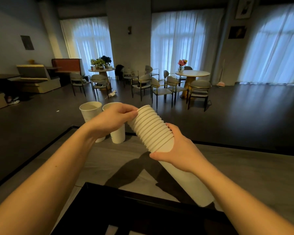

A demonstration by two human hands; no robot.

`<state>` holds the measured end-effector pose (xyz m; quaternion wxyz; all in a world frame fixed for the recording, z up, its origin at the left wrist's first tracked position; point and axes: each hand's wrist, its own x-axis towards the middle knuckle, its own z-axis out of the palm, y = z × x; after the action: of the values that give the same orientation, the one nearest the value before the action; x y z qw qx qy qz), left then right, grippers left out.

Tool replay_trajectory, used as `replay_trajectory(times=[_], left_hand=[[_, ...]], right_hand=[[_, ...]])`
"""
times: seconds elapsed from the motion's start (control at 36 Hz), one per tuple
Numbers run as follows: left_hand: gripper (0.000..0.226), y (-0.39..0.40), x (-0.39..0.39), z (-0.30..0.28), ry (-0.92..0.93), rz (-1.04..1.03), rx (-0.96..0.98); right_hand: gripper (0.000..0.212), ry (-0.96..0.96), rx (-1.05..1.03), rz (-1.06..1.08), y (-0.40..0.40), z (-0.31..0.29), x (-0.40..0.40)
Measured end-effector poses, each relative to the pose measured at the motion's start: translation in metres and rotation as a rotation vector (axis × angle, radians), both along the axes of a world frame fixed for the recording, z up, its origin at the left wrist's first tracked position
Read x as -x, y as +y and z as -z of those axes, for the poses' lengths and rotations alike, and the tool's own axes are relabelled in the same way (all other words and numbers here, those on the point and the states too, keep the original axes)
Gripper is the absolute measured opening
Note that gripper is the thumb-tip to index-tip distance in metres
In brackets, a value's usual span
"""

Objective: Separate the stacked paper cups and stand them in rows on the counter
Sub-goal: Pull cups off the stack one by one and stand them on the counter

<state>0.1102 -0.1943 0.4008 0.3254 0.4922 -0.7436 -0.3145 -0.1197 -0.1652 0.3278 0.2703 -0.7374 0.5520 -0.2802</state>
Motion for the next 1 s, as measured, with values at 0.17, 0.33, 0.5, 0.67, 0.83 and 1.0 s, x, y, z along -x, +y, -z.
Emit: replay_trajectory(times=[0.17, 0.33, 0.5, 0.67, 0.83, 1.0], left_hand=[[0.013, 0.019, 0.009, -0.016, 0.068, -0.054, -0.032], [0.027, 0.012, 0.016, -0.028, 0.12, -0.375, 0.179], [0.029, -0.022, 0.022, -0.009, -0.213, -0.494, 0.47], [0.016, -0.058, 0.038, 0.046, -0.572, -0.36, 0.409], [0.024, -0.087, 0.031, 0.062, -0.665, -0.354, 0.471], [0.032, -0.105, 0.028, 0.063, -0.747, -0.337, 0.498]], right_hand=[[0.113, 0.063, 0.034, -0.02, 0.018, -0.014, 0.017], [0.116, 0.114, 0.004, 0.036, 0.022, -0.01, 0.038], [0.117, 0.163, -0.054, 0.15, 0.011, 0.001, 0.062], [0.114, 0.118, -0.034, 0.146, -0.003, 0.012, 0.065], [0.111, 0.074, -0.007, 0.105, -0.017, 0.016, 0.059], [0.114, 0.04, 0.011, 0.079, -0.03, 0.02, 0.048]])
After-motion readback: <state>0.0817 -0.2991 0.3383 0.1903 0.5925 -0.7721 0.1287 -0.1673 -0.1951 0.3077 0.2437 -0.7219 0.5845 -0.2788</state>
